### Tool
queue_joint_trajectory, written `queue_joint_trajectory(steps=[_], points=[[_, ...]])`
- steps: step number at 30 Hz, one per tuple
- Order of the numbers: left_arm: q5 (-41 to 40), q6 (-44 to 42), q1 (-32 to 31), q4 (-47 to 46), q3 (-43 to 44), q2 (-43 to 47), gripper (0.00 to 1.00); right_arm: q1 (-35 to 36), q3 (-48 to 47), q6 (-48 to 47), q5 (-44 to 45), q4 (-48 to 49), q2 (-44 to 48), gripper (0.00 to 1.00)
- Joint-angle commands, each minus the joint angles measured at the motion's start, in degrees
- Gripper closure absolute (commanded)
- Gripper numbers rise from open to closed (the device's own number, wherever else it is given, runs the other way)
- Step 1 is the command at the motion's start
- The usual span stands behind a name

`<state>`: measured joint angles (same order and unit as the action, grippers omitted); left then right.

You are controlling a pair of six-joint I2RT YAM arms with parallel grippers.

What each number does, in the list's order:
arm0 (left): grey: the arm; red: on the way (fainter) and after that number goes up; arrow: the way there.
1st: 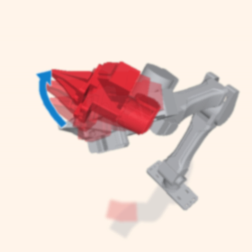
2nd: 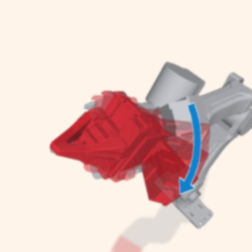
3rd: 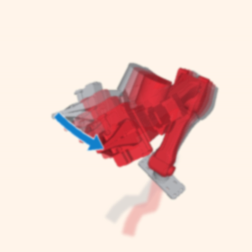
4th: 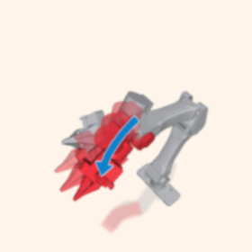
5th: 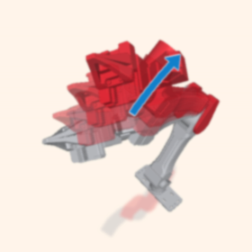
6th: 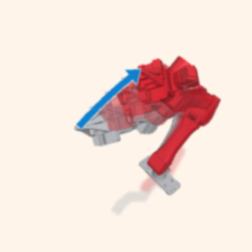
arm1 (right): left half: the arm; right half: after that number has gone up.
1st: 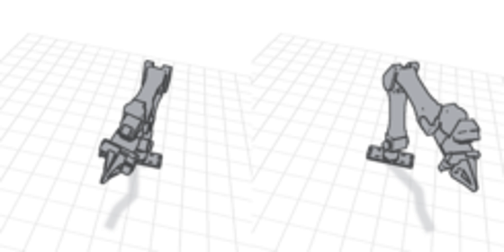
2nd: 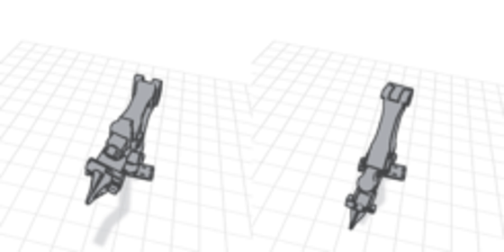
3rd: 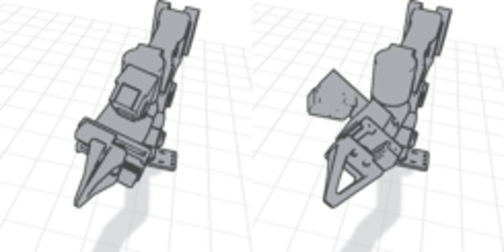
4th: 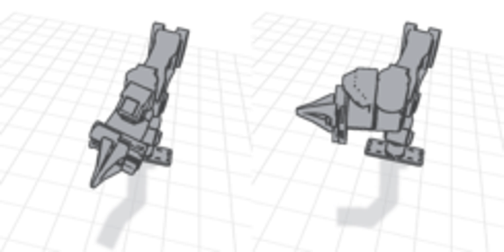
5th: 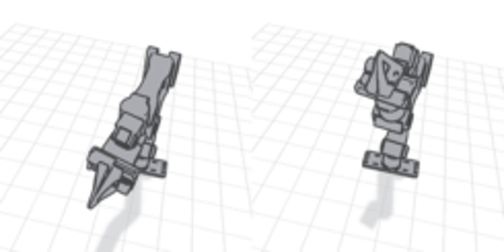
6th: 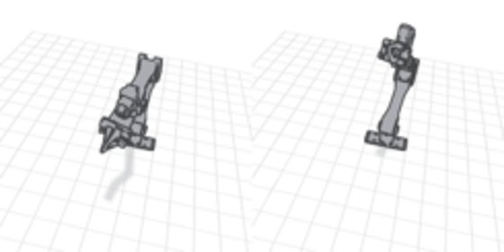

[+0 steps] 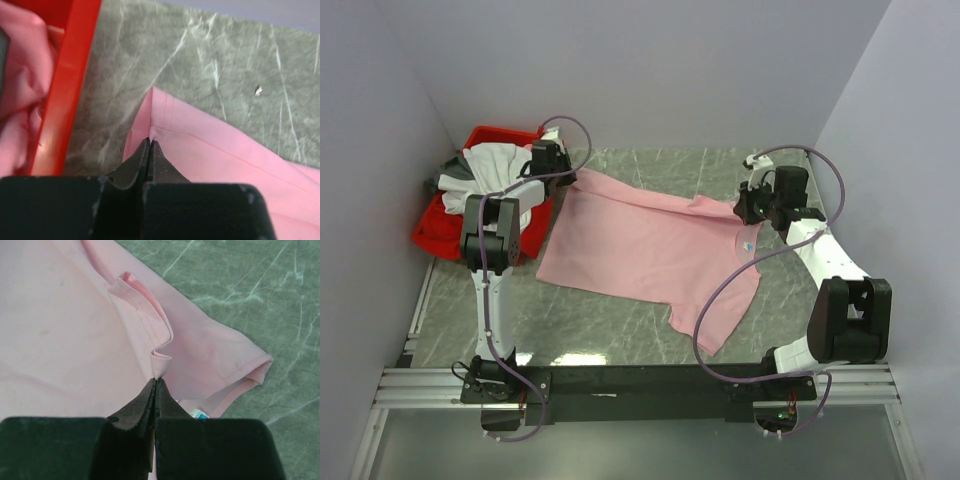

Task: Fold and stack the t-shirts
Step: Fold the tshirt

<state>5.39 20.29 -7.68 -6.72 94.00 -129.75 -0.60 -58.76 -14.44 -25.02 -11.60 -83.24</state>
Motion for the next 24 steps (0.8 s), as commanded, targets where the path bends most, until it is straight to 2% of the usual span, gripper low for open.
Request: queue_joint_trajectory(steps=[1, 15, 24], points=[[1.99, 0.18, 0.12, -2.07, -1.79, 3.89, 0.99, 0.34, -0.21, -0.42, -0.82, 0.35, 1.33, 1.00], [0.94, 0.62, 0.21, -1.72, -4.35, 5.83, 0.96, 0.34, 0.58, -0.94, -1.00, -0.36, 1.77, 1.00], [0.76, 0.62, 0.91, -1.28, -5.84, 7.85, 0.90, 0.34, 1.72, -1.56, -0.21, -0.09, 3.26, 1.00]])
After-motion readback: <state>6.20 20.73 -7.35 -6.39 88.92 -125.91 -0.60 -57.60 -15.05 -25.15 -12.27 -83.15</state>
